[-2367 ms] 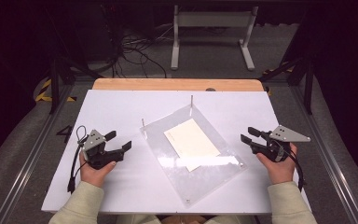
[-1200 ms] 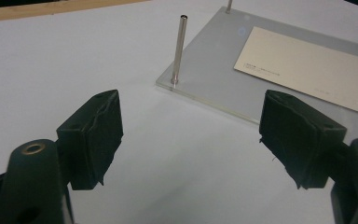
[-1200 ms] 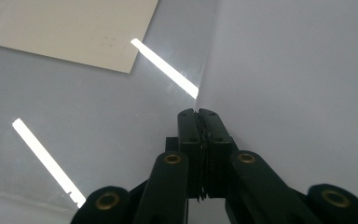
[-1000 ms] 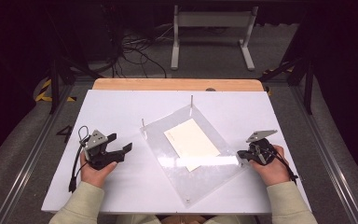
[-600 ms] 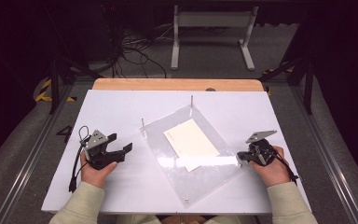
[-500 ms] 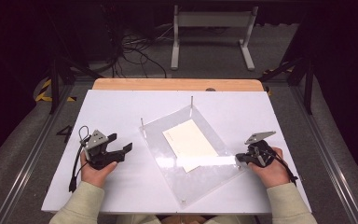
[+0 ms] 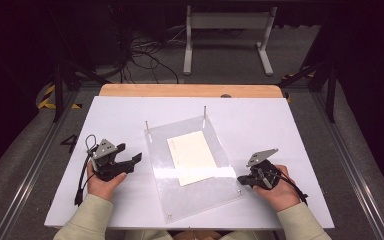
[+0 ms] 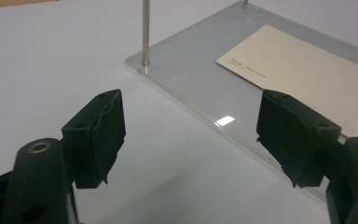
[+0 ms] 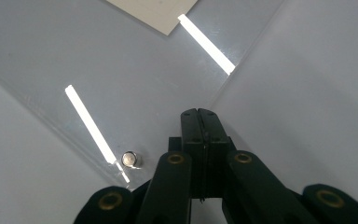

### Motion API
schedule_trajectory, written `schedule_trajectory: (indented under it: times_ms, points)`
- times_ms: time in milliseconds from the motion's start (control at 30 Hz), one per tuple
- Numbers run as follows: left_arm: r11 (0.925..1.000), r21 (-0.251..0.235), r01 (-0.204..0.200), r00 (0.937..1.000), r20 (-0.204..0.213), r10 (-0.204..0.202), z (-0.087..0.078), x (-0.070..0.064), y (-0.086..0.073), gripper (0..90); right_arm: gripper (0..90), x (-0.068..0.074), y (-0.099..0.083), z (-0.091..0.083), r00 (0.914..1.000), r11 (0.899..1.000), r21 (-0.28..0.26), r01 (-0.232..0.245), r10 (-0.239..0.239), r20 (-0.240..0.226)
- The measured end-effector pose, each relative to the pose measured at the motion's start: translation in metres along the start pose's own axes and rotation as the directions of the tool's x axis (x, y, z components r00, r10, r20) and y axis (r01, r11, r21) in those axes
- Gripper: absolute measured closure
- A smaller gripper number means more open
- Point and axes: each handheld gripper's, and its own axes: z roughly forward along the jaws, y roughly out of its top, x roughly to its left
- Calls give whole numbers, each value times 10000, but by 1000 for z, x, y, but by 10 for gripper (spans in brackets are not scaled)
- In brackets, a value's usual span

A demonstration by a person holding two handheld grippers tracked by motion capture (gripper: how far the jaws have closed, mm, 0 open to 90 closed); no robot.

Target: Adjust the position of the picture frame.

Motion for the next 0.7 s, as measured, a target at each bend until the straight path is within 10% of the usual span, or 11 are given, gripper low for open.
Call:
schedule_trajectory:
  times_ms: [267,700]
  points:
    - [10000,-67,28,9999,-105,-29,-5,0,-1,243,889,9,11,6,9954,9971,15,756,-753,-593]
    - [10000,-24,-6,9992,-388,5,-22,0,-10,241,676,-28,94,-9,9959,9761,-2010,820,-725,541]
